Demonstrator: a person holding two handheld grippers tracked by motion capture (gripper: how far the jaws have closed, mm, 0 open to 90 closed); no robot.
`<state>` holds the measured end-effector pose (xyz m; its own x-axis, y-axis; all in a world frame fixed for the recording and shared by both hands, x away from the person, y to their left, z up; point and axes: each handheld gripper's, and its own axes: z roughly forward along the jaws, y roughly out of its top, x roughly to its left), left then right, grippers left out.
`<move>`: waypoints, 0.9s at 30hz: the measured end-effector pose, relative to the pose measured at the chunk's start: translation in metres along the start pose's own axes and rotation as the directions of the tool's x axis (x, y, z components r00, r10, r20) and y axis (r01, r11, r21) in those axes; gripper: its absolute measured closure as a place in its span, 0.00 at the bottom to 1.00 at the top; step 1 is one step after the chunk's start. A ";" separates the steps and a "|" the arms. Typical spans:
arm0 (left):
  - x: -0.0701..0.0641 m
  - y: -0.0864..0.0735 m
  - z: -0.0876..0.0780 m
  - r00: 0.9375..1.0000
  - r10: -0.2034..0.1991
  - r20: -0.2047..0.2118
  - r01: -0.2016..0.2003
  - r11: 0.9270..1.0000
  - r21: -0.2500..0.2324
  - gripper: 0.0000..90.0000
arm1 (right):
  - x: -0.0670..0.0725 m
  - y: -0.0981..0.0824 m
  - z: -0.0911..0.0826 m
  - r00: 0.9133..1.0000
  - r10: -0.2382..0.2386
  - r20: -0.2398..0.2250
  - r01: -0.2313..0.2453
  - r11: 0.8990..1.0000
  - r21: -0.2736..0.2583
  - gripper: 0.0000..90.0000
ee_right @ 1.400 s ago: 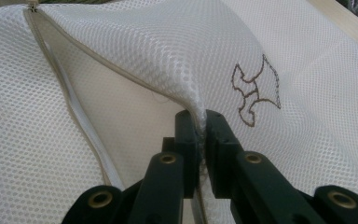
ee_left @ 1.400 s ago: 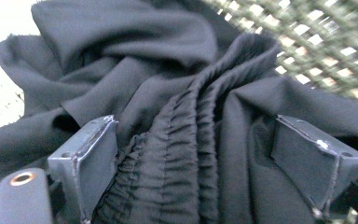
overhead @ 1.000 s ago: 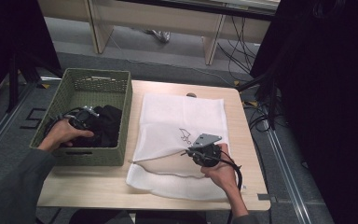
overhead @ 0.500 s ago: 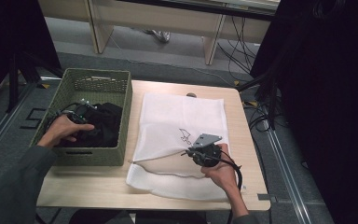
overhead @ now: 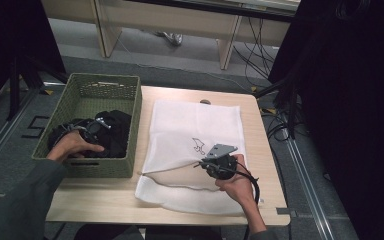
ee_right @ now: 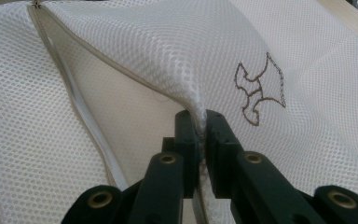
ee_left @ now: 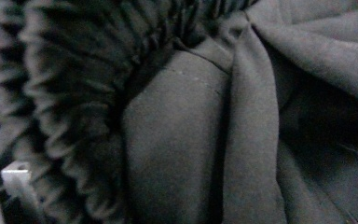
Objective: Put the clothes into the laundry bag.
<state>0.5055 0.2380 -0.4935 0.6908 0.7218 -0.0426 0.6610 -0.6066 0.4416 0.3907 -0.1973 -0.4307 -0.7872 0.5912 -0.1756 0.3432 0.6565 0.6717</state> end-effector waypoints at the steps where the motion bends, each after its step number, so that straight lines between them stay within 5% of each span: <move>1: 0.000 0.000 0.000 1.000 0.000 0.000 0.000 1.000 0.000 0.01 | 0.000 0.000 0.000 1.000 0.000 0.000 0.000 1.000 0.000 0.95; 2: 0.000 0.000 -0.001 1.000 0.002 -0.006 -0.002 1.000 0.002 0.01 | 0.000 0.000 0.000 1.000 0.004 0.004 -0.004 1.000 -0.002 0.95; 4: 0.001 0.001 -0.006 1.000 0.015 -0.028 -0.014 1.000 0.020 0.24 | 0.002 0.000 0.001 1.000 0.012 -0.001 -0.012 1.000 0.006 0.95; 5: 0.002 0.001 -0.009 1.000 -0.015 -0.017 0.016 1.000 0.011 0.24 | 0.002 0.000 0.001 1.000 0.012 -0.001 -0.012 1.000 0.006 0.95; 6: 0.008 -0.001 -0.014 0.999 -0.048 -0.017 0.048 0.999 -0.006 0.48 | 0.001 0.000 0.001 1.000 0.010 -0.001 -0.010 1.000 0.007 0.95; 7: 0.008 -0.001 -0.014 0.999 -0.048 -0.017 0.048 0.999 -0.006 0.56 | 0.002 0.000 0.002 1.000 0.012 0.008 -0.012 1.000 -0.004 0.95; 11: 0.011 0.002 -0.016 0.998 -0.060 -0.030 0.060 0.998 -0.005 0.66 | 0.001 0.000 0.001 1.000 0.010 0.006 -0.010 1.000 -0.003 0.95; 15: 0.015 0.003 -0.018 0.996 -0.067 -0.051 0.066 0.998 -0.010 0.69 | 0.001 0.000 0.001 1.000 0.012 -0.002 -0.012 1.000 0.008 0.95; 16: 0.013 0.003 -0.016 0.992 -0.104 -0.065 0.101 0.994 -0.044 0.69 | 0.001 0.000 0.001 1.000 0.012 -0.002 -0.012 1.000 0.008 0.95; 19: 0.014 0.004 -0.016 0.993 -0.097 -0.068 0.094 0.994 -0.046 0.70 | 0.000 0.000 0.001 1.000 0.005 0.001 -0.005 1.000 0.001 0.95; 23: 0.016 0.004 -0.023 0.992 -0.117 -0.054 0.112 0.990 -0.084 0.73 | 0.000 0.001 0.000 1.000 0.009 0.003 -0.009 1.000 0.005 0.95; 27: 0.018 0.003 -0.036 0.989 -0.150 -0.004 0.147 0.978 -0.147 0.73 | 0.000 0.001 0.000 1.000 0.015 -0.005 -0.015 1.000 0.005 0.95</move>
<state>0.5092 0.2615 -0.4605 0.5828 0.8059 -0.1043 0.7052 -0.4379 0.5576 0.3912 -0.1969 -0.4303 -0.7844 0.5987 -0.1619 0.3576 0.6499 0.6707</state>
